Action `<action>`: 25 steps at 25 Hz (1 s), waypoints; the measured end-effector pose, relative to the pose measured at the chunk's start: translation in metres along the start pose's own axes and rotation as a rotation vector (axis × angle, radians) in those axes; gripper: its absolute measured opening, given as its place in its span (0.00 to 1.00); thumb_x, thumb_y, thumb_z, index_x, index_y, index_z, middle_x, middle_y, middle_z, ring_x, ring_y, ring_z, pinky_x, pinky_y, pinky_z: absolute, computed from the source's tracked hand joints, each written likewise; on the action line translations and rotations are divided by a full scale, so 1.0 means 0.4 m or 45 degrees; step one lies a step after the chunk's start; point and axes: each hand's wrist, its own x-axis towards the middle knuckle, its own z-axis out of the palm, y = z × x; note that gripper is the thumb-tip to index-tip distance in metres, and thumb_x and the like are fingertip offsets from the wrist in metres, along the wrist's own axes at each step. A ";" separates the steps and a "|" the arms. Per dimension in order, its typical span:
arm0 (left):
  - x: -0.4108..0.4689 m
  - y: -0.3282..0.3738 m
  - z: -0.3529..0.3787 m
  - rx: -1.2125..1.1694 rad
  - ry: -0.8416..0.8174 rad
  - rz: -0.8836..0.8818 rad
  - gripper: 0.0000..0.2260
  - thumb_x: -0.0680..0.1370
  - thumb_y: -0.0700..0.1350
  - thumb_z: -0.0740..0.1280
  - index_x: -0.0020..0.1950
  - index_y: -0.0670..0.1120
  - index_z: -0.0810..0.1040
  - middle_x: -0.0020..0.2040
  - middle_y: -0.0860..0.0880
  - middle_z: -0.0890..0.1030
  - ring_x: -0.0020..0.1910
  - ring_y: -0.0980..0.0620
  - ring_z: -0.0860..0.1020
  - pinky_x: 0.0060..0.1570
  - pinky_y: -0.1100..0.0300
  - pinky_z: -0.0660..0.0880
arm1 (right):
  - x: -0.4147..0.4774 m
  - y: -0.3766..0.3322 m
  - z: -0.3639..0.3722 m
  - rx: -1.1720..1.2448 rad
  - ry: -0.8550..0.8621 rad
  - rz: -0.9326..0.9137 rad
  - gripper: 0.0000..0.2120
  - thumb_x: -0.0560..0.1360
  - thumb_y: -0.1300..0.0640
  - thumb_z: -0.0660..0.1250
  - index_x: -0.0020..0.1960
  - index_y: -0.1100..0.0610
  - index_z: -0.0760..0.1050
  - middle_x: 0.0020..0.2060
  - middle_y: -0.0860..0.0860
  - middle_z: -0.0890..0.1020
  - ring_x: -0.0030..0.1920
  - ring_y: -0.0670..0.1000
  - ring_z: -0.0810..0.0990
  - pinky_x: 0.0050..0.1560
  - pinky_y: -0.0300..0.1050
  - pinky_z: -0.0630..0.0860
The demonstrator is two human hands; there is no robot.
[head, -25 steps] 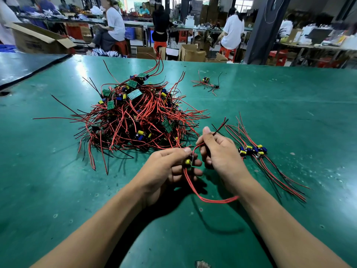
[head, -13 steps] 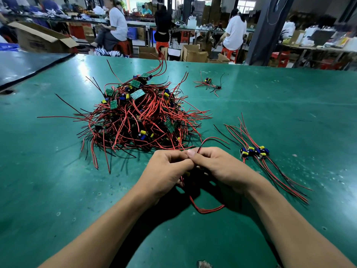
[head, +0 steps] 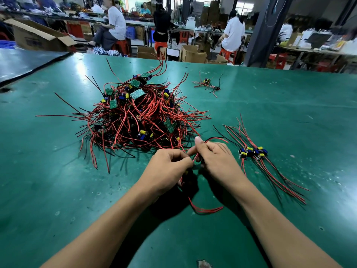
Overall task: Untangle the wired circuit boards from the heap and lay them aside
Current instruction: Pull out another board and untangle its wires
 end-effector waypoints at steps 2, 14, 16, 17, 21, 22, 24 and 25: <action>-0.004 -0.003 -0.003 -0.042 0.000 -0.037 0.07 0.76 0.39 0.69 0.39 0.41 0.83 0.31 0.45 0.80 0.29 0.48 0.77 0.26 0.63 0.71 | -0.007 -0.006 0.003 0.179 -0.061 -0.012 0.22 0.84 0.43 0.58 0.41 0.48 0.85 0.33 0.45 0.81 0.47 0.45 0.79 0.55 0.43 0.72; -0.002 0.001 -0.013 -0.159 -0.070 -0.042 0.08 0.77 0.38 0.69 0.39 0.37 0.81 0.35 0.49 0.81 0.35 0.46 0.71 0.39 0.50 0.67 | 0.011 0.020 -0.005 0.328 -0.102 -0.097 0.15 0.81 0.48 0.66 0.44 0.54 0.87 0.33 0.45 0.84 0.35 0.40 0.78 0.41 0.35 0.70; -0.007 0.005 -0.015 -0.096 -0.114 0.000 0.07 0.77 0.39 0.69 0.40 0.40 0.83 0.34 0.45 0.80 0.34 0.46 0.72 0.38 0.52 0.68 | 0.017 0.027 -0.010 0.414 0.071 -0.038 0.15 0.80 0.48 0.67 0.44 0.56 0.86 0.23 0.44 0.76 0.25 0.40 0.72 0.30 0.33 0.67; -0.011 0.007 -0.014 -0.063 -0.137 0.031 0.07 0.77 0.40 0.70 0.40 0.40 0.84 0.33 0.44 0.79 0.34 0.47 0.72 0.38 0.52 0.68 | 0.017 0.029 -0.013 0.513 0.134 0.031 0.16 0.80 0.47 0.68 0.43 0.57 0.86 0.20 0.44 0.70 0.21 0.42 0.66 0.24 0.34 0.63; -0.013 0.010 -0.008 -0.056 -0.214 0.046 0.07 0.77 0.40 0.70 0.41 0.41 0.85 0.33 0.43 0.79 0.33 0.46 0.73 0.37 0.52 0.70 | 0.027 0.018 -0.022 0.988 0.164 0.329 0.23 0.82 0.44 0.63 0.38 0.60 0.80 0.25 0.48 0.64 0.20 0.45 0.58 0.21 0.34 0.54; -0.013 0.010 -0.008 -0.054 -0.217 0.039 0.07 0.77 0.41 0.71 0.40 0.42 0.85 0.33 0.43 0.79 0.33 0.47 0.73 0.37 0.52 0.70 | 0.030 0.016 -0.030 1.089 0.100 0.420 0.25 0.82 0.43 0.61 0.36 0.59 0.78 0.25 0.48 0.65 0.19 0.44 0.58 0.20 0.34 0.54; -0.013 0.008 -0.014 -0.016 -0.221 0.036 0.06 0.76 0.41 0.71 0.40 0.43 0.85 0.32 0.46 0.79 0.33 0.49 0.73 0.38 0.54 0.69 | 0.032 0.014 -0.049 1.275 -0.089 0.571 0.26 0.82 0.44 0.61 0.30 0.57 0.74 0.25 0.49 0.66 0.17 0.43 0.58 0.17 0.33 0.54; -0.014 0.007 -0.017 0.001 -0.229 0.035 0.06 0.76 0.41 0.71 0.39 0.43 0.85 0.32 0.46 0.79 0.33 0.50 0.73 0.38 0.55 0.68 | 0.031 0.016 -0.058 1.339 -0.173 0.606 0.26 0.81 0.45 0.62 0.28 0.56 0.73 0.26 0.49 0.67 0.17 0.43 0.58 0.16 0.32 0.54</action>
